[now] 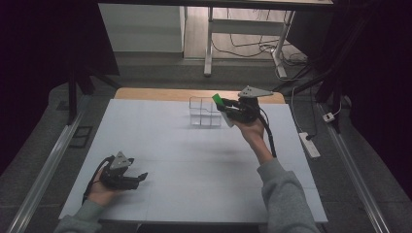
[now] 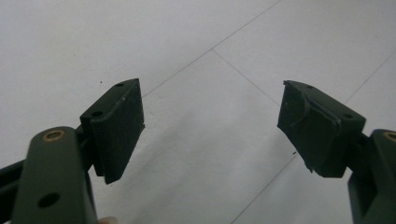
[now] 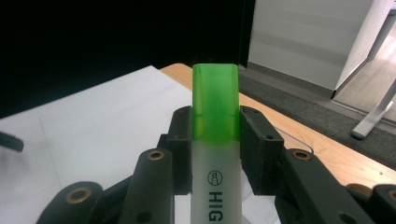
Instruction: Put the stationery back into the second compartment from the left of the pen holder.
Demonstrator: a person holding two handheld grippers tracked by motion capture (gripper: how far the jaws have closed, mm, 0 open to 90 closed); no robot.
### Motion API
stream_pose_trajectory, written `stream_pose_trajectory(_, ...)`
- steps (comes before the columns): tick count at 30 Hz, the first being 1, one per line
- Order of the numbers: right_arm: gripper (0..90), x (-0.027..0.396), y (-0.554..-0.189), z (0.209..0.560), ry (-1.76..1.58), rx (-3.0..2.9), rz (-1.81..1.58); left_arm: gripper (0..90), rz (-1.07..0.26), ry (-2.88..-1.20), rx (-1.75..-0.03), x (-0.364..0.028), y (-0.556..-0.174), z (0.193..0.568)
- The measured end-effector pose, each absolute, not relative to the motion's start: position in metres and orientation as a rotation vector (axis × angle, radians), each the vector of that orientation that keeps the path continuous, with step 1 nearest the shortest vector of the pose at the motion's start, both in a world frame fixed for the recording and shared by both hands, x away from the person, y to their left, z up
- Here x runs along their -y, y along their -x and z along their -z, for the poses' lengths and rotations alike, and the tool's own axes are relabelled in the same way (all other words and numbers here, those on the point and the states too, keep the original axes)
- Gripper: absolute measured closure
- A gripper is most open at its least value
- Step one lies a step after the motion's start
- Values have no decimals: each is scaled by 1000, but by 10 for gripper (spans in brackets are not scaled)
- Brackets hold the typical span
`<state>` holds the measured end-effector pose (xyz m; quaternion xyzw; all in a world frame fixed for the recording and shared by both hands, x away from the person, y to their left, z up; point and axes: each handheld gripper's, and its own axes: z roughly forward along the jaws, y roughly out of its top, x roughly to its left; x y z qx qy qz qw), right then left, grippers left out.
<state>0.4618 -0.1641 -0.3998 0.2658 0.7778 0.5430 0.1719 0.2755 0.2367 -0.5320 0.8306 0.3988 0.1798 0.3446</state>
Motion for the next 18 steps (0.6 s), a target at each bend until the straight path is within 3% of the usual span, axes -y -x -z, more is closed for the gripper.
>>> stream_pose_trajectory(18,663,139,-491,398,-784,-2189,-1539,223,-458,-2163,-1036,-237,-277,533)
